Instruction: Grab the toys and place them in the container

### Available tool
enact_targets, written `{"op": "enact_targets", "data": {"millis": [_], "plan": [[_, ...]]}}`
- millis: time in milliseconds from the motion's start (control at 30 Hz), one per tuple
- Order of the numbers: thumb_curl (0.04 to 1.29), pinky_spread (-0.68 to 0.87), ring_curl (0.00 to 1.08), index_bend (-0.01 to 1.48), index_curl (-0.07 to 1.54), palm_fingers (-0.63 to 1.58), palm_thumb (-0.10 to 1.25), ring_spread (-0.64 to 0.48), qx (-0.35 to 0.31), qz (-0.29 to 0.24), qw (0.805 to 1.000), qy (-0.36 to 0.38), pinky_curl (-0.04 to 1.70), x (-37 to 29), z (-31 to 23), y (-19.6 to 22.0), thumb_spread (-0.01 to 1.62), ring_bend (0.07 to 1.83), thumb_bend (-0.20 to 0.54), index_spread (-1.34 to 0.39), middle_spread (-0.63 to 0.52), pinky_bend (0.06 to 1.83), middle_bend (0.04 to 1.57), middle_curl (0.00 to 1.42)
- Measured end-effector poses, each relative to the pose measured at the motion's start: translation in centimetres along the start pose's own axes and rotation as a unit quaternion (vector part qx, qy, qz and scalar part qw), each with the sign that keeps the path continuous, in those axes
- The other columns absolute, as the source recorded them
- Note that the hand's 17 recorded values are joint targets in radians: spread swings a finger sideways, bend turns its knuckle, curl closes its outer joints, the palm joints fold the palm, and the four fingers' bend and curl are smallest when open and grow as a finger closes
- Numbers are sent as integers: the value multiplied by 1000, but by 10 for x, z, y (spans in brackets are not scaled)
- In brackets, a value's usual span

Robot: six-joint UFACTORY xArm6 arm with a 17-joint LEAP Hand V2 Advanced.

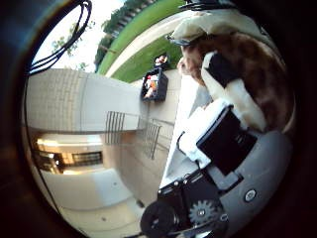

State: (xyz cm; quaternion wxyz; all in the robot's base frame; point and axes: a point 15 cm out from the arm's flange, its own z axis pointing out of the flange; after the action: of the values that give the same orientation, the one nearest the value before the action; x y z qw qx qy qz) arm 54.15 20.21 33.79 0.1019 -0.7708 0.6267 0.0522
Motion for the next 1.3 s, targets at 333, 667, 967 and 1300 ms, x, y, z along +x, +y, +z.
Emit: {"op": "enact_targets", "data": {"millis": [333,667,967,1300], "plan": [[467,499,331,378,132,-75,723,322,-39,-21,999,-2,515,39,-9,21,1174,568,-25,-454,91,1011,138,425],[452,528,309,256,194,2,721,330,3,49,999,10,434,153,-81,41,1159,508,-28,-435,112,919,173,349],[448,529,305,192,227,44,716,330,-34,125,989,71,378,304,-82,91,1151,485,-26,-374,99,836,182,344],[436,513,306,165,238,56,699,313,-133,172,973,74,331,397,5,155,1158,475,-26,-244,107,778,188,340]]}}
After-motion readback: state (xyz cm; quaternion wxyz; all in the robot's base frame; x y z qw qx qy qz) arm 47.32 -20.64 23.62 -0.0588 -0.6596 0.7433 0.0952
